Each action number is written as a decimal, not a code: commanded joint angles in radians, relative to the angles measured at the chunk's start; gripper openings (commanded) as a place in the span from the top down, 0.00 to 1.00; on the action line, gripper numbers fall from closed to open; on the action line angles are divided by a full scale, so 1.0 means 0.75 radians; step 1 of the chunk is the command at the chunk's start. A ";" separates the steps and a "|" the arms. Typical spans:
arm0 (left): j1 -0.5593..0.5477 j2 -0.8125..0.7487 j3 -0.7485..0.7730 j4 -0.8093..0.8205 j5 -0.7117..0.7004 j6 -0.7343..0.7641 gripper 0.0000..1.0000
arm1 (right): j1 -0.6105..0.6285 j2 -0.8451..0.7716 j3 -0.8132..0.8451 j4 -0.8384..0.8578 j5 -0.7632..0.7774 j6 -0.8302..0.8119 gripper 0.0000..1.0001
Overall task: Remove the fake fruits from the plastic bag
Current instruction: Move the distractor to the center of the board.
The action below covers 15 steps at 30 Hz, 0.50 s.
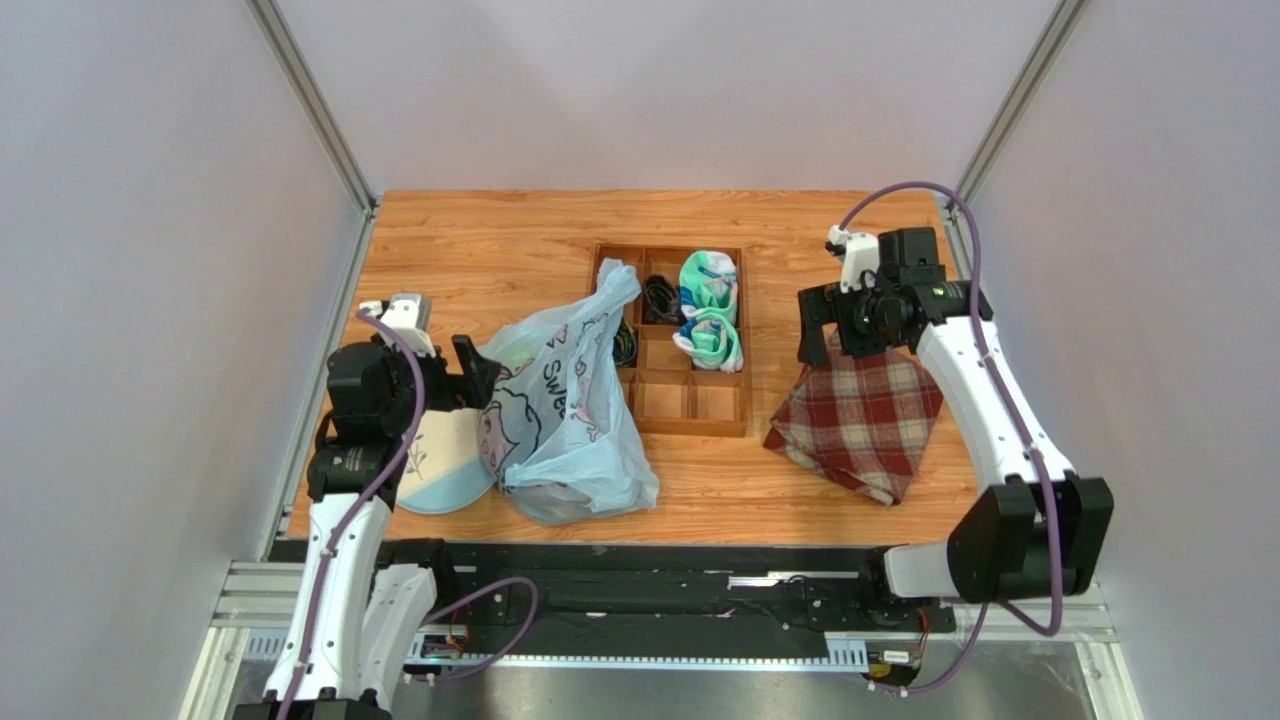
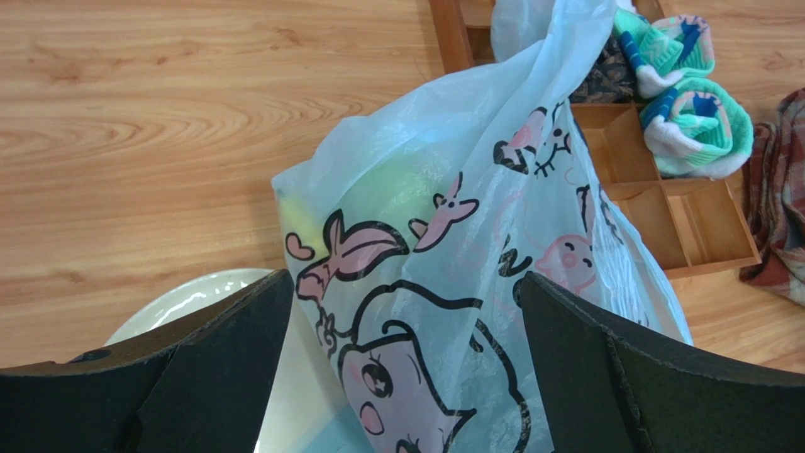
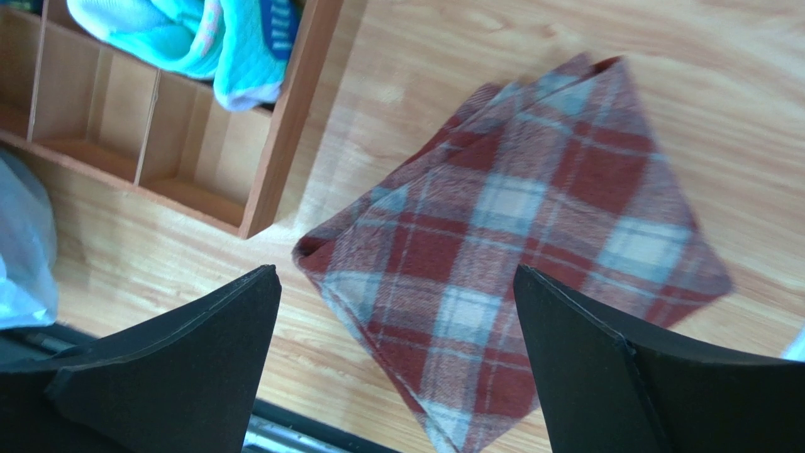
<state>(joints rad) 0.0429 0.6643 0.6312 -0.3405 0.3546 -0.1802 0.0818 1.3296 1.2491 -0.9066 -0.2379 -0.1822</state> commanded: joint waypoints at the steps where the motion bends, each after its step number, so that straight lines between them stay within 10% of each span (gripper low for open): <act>1: 0.018 0.012 -0.027 0.061 0.086 -0.050 0.01 | 0.003 0.123 0.077 0.010 -0.114 -0.029 0.00; 15: 0.080 -0.025 -0.091 0.141 0.149 -0.134 0.07 | 0.157 0.244 0.171 -0.190 -0.110 -0.342 0.15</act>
<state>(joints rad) 0.0708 0.6876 0.5800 -0.2901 0.4370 -0.2459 0.1917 1.4815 1.3773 -1.0039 -0.3168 -0.3824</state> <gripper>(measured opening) 0.941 0.863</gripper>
